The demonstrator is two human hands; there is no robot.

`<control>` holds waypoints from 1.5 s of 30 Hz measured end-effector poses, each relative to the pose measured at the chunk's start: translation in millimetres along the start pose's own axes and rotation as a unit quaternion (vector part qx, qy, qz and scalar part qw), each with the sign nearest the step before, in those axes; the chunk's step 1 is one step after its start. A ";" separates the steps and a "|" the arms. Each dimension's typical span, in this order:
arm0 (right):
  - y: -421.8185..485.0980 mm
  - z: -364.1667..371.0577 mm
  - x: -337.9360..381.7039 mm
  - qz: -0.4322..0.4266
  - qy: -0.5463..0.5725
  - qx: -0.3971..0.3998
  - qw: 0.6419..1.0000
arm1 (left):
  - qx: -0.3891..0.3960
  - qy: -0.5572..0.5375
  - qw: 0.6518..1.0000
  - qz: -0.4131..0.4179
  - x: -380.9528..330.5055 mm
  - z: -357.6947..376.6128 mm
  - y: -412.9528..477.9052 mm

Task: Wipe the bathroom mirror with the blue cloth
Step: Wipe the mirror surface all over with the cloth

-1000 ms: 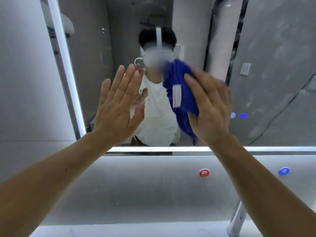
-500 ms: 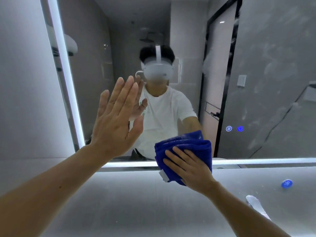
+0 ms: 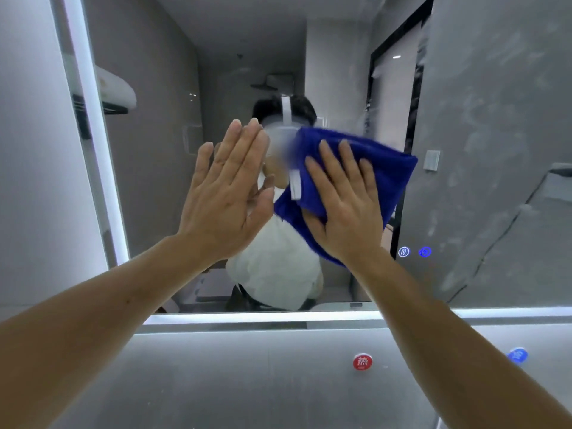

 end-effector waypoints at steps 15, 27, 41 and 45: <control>31.0 -9.7 -29.5 -0.001 -0.013 0.047 0.999 | -0.053 -0.001 0.999 0.002 -8.7 -36.5 56.7; 112.4 -32.3 -58.4 0.084 -0.012 -0.002 0.996 | -0.063 -0.003 0.995 -0.083 17.1 -56.3 117.7; 142.8 -46.4 -78.5 -0.082 -0.049 0.121 0.988 | -0.099 0.075 0.992 0.002 41.6 -79.0 138.5; 225.0 -74.9 -123.6 0.150 0.004 -0.021 0.988 | -0.078 0.075 0.994 -0.005 57.4 -72.0 146.0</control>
Point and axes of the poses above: each hand's wrist, its own y-axis towards the middle knuckle, its own z-axis out of the palm, x = y × z, the point moved 10 cm from there along y, towards the middle knuckle, and after that the axes turned 14 degrees about y, right-handed, at the moved point
